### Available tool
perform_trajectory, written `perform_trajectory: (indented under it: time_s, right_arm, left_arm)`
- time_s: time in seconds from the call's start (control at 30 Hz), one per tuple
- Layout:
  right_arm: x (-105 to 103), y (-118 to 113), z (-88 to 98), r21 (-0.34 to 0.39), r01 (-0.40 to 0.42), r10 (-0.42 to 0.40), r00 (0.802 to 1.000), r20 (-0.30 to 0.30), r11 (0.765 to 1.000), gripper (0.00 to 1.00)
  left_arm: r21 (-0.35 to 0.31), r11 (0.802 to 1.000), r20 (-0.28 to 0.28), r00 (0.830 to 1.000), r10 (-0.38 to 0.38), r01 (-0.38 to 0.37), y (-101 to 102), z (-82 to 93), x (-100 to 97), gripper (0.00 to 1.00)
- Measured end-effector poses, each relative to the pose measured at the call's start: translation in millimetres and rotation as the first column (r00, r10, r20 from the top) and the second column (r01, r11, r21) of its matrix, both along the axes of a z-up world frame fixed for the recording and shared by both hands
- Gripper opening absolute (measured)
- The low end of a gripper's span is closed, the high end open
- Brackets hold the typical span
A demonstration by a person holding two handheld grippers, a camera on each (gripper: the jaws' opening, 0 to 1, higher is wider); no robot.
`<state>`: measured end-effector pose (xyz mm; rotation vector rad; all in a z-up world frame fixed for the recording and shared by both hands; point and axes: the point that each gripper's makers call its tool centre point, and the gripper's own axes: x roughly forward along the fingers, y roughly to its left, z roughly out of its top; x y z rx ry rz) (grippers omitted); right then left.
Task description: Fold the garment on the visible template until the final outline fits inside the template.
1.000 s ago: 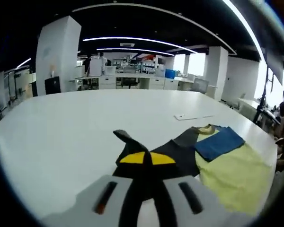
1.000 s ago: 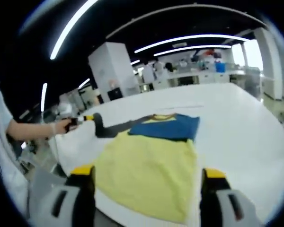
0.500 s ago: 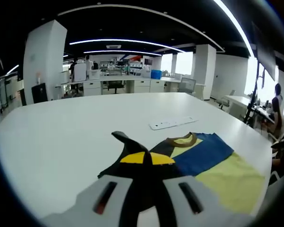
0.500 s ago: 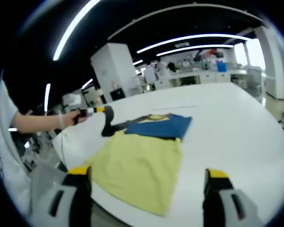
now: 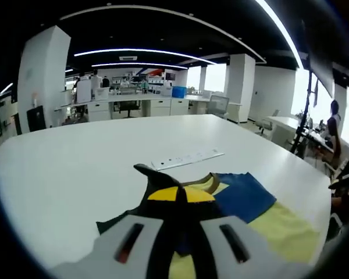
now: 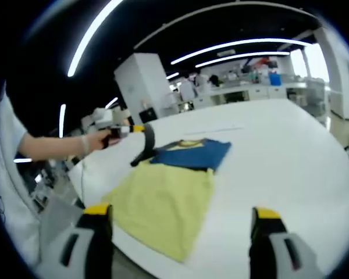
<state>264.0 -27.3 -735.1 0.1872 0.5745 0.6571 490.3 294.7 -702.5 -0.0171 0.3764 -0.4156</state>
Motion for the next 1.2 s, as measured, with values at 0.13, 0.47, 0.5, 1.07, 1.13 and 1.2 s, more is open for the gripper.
perform_trajectory:
  time_s: [0.13, 0.47, 0.5, 1.07, 1.13, 1.2]
  right_arm:
    - [3.6, -11.1, -2.5, 0.01, 0.004, -0.004, 1.0, -0.005, 1.0, 0.99]
    - [4.6, -24.1, -12.2, 0.026, 0.011, -0.01, 1.0, -0.021, 1.0, 0.99]
    - [4.1, -24.3, -12.9, 0.027, 0.009, -0.008, 1.0, -0.022, 1.0, 0.99]
    - [1.4, -41.4, -27.4, 0.057, 0.053, -0.05, 0.998, -0.048, 0.997, 0.99]
    - [0.7, -42.1, -29.6, 0.057, 0.053, -0.05, 0.997, -0.051, 0.997, 0.99]
    - [0.4, -42.9, -30.3, 0.06, 0.06, -0.057, 0.997, -0.052, 0.996, 0.99]
  left_arm:
    - [-0.003, 1.0, -0.012, 0.999, -0.031, 0.031, -24.0, -6.1, 3.1, 0.0]
    - [-0.025, 0.996, -0.026, 0.996, -0.082, 0.081, -72.3, -16.2, 10.7, 0.0]
    - [-0.02, 0.996, -0.024, 0.996, -0.088, 0.088, -76.5, -17.3, 11.1, 0.0]
    - [-0.034, 0.983, -0.059, 0.981, -0.185, 0.183, -150.6, -43.3, 13.6, 0.0]
    - [-0.034, 0.981, -0.077, 0.978, -0.192, 0.19, -156.6, -50.4, 12.9, 0.0]
    - [-0.042, 0.981, -0.089, 0.977, -0.192, 0.189, -162.8, -55.4, 12.7, 0.0]
